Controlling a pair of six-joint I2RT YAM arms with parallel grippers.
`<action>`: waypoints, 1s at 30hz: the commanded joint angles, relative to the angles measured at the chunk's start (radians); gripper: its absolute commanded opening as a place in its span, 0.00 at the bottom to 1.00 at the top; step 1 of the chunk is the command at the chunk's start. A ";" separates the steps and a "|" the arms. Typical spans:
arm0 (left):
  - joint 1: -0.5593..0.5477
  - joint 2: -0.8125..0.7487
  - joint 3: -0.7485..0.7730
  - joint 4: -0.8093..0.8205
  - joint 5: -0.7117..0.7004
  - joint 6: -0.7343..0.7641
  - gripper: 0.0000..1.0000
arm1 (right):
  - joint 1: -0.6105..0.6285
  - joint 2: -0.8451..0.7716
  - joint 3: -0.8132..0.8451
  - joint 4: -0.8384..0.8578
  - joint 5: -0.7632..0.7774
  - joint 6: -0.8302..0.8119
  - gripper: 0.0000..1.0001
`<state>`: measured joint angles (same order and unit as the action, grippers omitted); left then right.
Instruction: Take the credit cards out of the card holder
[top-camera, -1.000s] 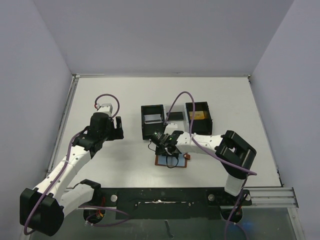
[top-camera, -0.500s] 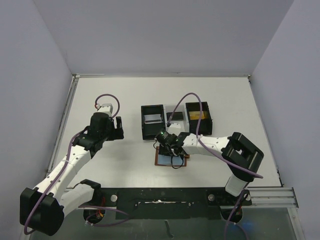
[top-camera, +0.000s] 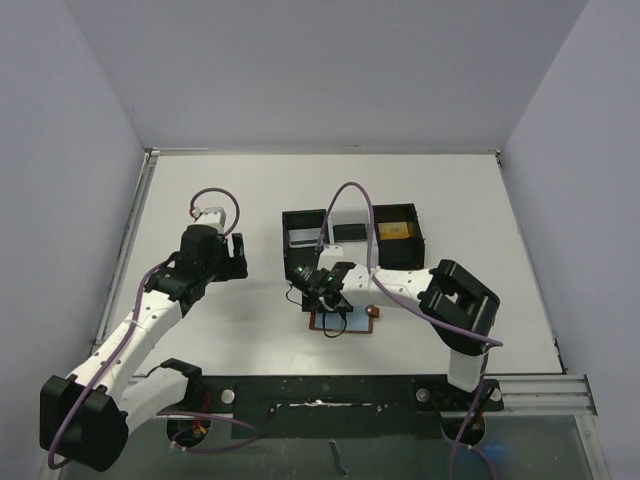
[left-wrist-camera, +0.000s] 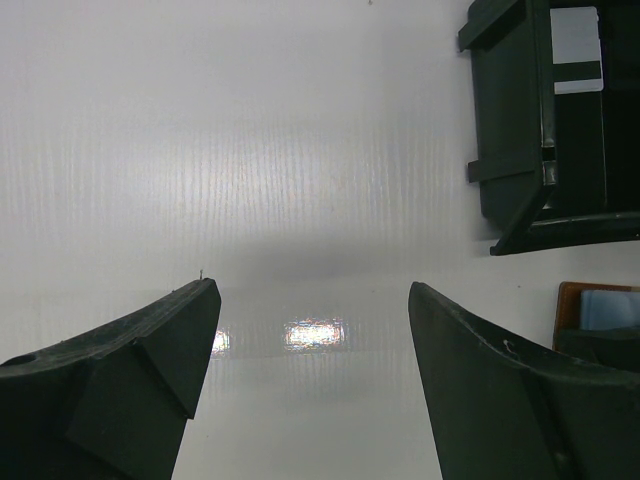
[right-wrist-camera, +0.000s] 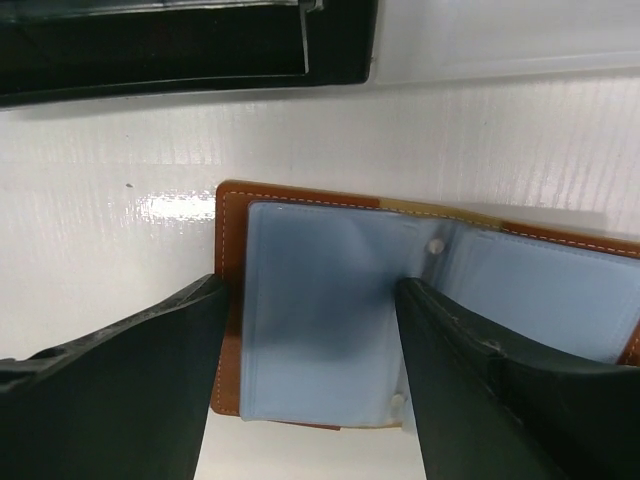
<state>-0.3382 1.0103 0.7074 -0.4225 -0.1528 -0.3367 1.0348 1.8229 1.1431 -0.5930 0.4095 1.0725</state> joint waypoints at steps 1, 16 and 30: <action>0.006 -0.011 0.025 0.037 0.009 0.002 0.77 | 0.011 0.070 0.003 -0.077 0.029 0.021 0.64; 0.006 -0.013 0.024 0.037 0.011 0.002 0.77 | -0.025 -0.060 -0.152 0.143 -0.089 -0.012 0.33; 0.007 -0.020 0.022 0.041 0.017 0.002 0.77 | 0.005 -0.159 -0.054 0.121 -0.061 -0.124 0.53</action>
<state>-0.3382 1.0103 0.7074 -0.4225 -0.1490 -0.3367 1.0061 1.7180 1.0130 -0.4500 0.3458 0.9989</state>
